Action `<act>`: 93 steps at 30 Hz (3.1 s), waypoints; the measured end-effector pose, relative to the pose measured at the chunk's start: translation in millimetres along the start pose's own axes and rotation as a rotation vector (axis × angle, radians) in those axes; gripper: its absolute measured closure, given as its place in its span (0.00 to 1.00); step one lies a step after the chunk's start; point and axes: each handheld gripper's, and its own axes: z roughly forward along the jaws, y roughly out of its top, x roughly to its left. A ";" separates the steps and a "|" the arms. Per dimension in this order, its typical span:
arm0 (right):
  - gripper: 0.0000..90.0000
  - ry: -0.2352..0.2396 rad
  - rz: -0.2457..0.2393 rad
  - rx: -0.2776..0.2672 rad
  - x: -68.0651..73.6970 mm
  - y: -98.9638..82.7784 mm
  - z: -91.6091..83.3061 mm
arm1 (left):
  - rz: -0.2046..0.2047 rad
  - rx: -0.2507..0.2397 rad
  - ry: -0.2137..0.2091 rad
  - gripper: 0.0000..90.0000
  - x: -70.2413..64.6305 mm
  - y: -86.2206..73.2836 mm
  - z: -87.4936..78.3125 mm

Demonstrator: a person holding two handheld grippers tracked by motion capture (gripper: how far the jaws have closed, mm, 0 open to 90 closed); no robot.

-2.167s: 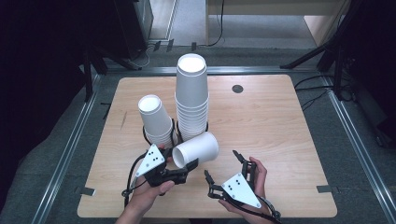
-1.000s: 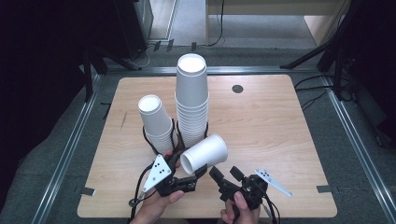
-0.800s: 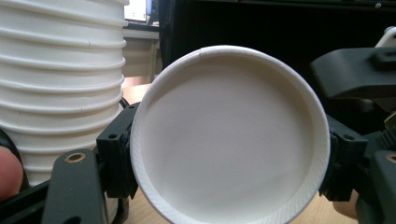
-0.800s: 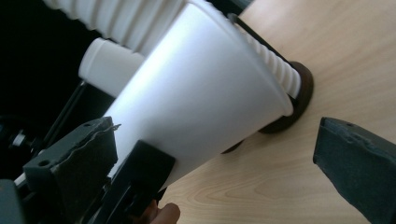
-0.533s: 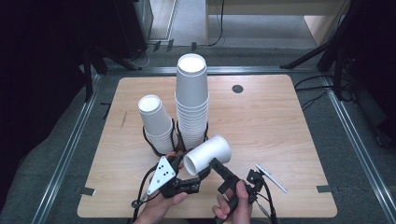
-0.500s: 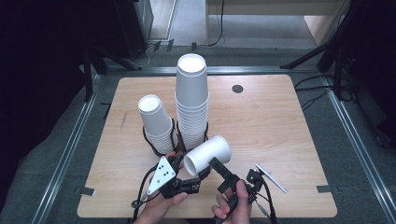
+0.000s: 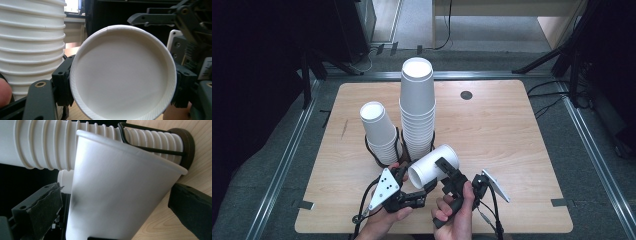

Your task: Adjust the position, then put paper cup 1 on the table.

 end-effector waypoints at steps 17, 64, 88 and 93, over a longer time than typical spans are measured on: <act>0.00 0.010 0.075 0.003 -10.1 11.3 15.9 | 0.015 0.013 -0.015 0.27 -2.6 -1.2 0.6; 0.14 -0.006 -0.869 -0.321 25.2 8.5 -7.1 | -0.075 0.100 -0.082 0.02 17.0 13.3 -17.2; 0.13 -0.059 -1.237 -0.469 50.8 9.2 -8.4 | -0.089 0.106 -0.074 0.02 22.8 13.8 -21.2; 0.13 -0.092 -1.297 -0.488 54.3 11.9 -6.6 | -0.090 0.122 -0.071 0.02 23.5 11.9 -19.8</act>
